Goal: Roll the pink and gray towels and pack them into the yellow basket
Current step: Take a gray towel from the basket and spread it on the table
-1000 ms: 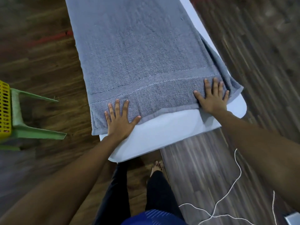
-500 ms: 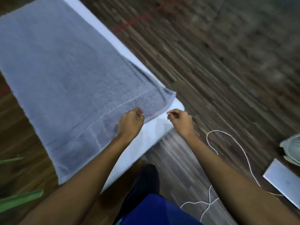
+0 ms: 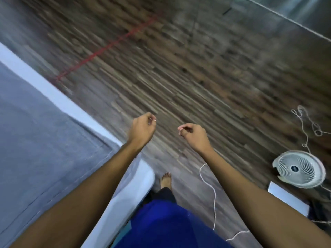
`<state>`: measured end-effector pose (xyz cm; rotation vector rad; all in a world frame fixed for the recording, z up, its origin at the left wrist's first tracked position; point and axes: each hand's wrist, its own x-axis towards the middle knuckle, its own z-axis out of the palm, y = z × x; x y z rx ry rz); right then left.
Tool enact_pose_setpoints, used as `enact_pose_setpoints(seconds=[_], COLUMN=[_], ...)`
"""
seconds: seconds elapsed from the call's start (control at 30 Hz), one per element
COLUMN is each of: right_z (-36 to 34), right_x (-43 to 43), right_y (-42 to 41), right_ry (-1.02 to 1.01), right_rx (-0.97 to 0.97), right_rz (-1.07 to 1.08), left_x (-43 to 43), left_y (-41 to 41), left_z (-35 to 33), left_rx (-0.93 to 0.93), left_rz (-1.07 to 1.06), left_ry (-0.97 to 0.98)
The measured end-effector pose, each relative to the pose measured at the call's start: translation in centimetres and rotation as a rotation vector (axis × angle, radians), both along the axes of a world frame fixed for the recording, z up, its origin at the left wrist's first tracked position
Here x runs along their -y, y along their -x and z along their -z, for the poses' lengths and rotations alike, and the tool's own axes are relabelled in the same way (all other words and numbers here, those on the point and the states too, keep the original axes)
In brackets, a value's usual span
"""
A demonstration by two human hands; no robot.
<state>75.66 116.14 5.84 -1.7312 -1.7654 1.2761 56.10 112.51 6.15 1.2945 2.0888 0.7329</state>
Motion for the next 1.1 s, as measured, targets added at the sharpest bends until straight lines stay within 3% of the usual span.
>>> enact_pose_setpoints(seconds=[0.3, 0.63, 0.83, 1.1], right_z=[-2.3, -0.8, -1.0, 1.2], right_x=[-15.5, -28.0, -27.3, -20.4], right_y=[1.6, 13.9, 21.5, 29.6], right_ry=[0.000, -0.025, 0.025, -0.012], right_rx=[0.030, 0.043, 0.056, 0.120], right_rz=[-0.195, -0.765, -1.190, -1.869], left_x=[-10.9, -14.5, -10.9, -4.7], left_y=[0.5, 5.1, 3.8, -0.1], left_z=[-1.4, -0.7, 0.5, 5.7], left_rx=[0.040, -0.064, -0.086, -0.093], left_rz=[-0.132, -0.684, -1.116, -1.659], left_ry=[0.028, 0.008, 0.047, 0.107])
